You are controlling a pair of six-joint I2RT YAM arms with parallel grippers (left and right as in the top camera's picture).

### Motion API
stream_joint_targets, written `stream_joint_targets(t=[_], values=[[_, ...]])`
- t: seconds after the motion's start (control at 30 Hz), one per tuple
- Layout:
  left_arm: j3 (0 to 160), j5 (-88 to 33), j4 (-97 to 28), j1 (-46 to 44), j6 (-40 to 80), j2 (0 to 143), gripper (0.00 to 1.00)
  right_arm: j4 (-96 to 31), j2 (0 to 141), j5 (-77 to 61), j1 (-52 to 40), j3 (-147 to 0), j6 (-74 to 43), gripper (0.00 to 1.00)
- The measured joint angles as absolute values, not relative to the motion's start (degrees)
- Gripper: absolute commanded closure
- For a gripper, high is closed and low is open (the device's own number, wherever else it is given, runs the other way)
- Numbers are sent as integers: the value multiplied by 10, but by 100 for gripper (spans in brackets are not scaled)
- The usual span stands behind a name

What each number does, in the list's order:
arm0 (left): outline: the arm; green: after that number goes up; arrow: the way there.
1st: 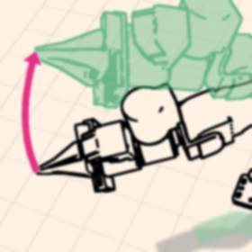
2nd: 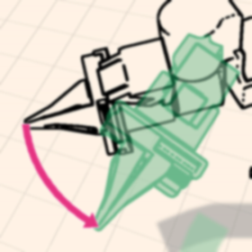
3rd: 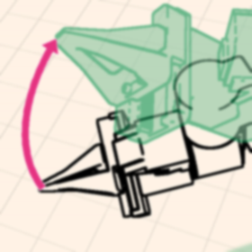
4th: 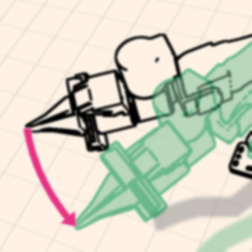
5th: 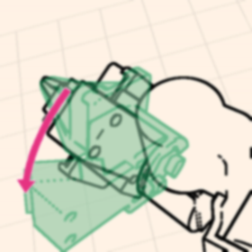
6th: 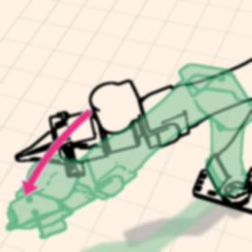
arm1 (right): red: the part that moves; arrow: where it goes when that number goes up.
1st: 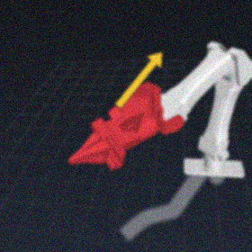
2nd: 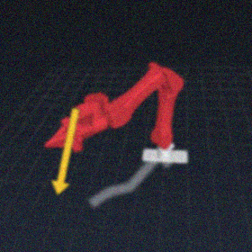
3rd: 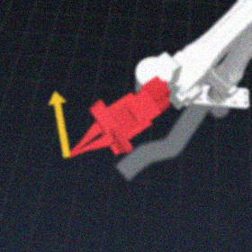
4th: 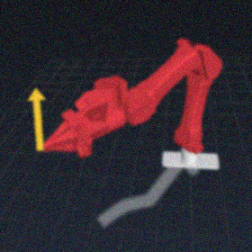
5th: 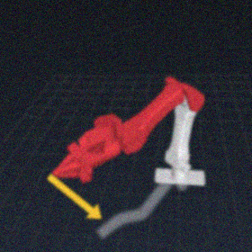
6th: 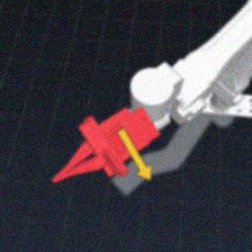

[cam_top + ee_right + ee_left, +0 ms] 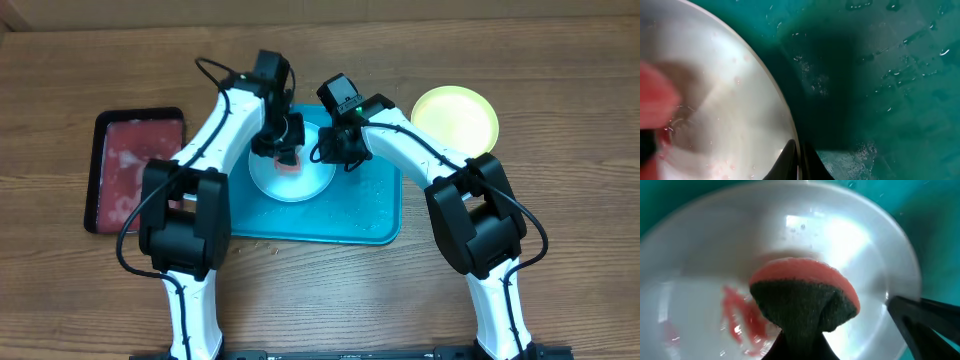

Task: Clean dirty plates on tray and stack at the side

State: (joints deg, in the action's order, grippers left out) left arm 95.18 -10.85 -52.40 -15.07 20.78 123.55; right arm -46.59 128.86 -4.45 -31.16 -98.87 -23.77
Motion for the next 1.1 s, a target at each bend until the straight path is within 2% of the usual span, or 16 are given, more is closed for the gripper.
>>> stream_joint_targets(t=[0.2, 0.23, 0.27, 0.4, 0.57, 0.67, 0.77, 0.87, 1.1], values=[[895, -102, -446, -166, 224, 1233, 96, -465, 1289, -43, -312, -989, -238, 96], [890, -98, -437, -168, 224, 1230, 91, -465, 1289, -43, -312, -989, -238, 96], [886, -90, -430, -170, 226, 1227, 80, -465, 1289, -43, -312, -989, -238, 96], [882, -51, -425, -177, 237, 1222, 69, -466, 1289, -43, -312, -989, -238, 96], [883, -7, -435, -179, 239, 1221, 70, -466, 1289, -42, -312, -989, -238, 96], [894, 6, -470, -179, 239, 1221, 67, -466, 1289, -43, -312, -989, -238, 96], [917, 13, -513, -178, 238, 1222, 62, -466, 1289, -42, -312, -989, -238, 96], [947, 15, -528, -175, 236, 1222, 52, -466, 1289, -42, -312, -989, -238, 96], [964, -4, -531, -175, 227, 1222, 52, -467, 1289, -43, -312, -989, -238, 96]])
